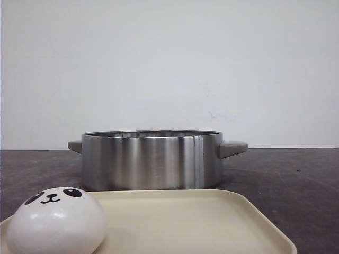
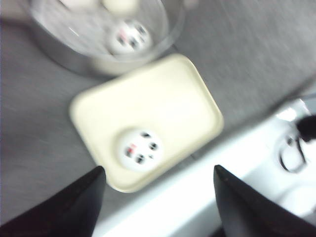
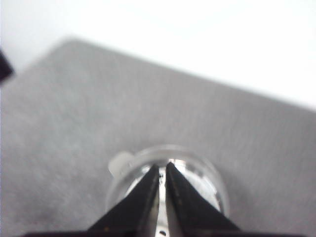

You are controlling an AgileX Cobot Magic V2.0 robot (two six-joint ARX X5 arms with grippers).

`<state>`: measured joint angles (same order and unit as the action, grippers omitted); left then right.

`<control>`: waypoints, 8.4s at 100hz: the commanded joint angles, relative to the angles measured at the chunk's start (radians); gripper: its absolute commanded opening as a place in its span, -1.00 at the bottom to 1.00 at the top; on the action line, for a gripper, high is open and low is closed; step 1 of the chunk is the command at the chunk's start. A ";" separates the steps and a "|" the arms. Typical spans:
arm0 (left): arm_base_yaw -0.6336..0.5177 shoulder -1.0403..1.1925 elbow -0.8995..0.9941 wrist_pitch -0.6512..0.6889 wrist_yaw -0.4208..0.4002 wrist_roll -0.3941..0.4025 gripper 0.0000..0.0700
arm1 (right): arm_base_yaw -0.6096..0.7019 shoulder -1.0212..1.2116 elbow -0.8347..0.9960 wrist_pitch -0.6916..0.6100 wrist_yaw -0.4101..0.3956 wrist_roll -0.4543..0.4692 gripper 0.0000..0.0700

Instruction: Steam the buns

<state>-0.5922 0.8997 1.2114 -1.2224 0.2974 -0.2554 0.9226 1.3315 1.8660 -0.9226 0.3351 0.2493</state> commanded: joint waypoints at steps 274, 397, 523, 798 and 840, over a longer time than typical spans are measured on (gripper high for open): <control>0.074 0.985 0.370 0.428 -0.223 0.240 -0.97 | 0.234 -0.276 0.011 -0.500 0.553 0.276 -0.97; 0.064 0.766 0.595 0.357 -0.181 0.079 -0.52 | 0.234 -0.310 -0.073 -0.500 0.562 0.271 -0.97; -0.050 -0.563 -0.140 0.024 -0.473 -0.103 -0.94 | 0.324 -0.536 -0.985 0.712 -0.047 -0.074 -0.97; -0.050 -0.563 -0.140 0.026 -0.473 -0.103 -0.94 | -0.958 -1.328 -1.855 0.769 -0.368 -0.261 -0.97; -0.050 -0.563 -0.140 0.026 -0.473 -0.103 -0.94 | -0.958 -1.328 -1.855 0.769 -0.368 -0.261 -0.97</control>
<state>-0.6373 0.3340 1.0584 -1.2068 -0.1772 -0.3557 -0.0341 0.0055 0.0154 -0.1677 -0.0330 -0.0036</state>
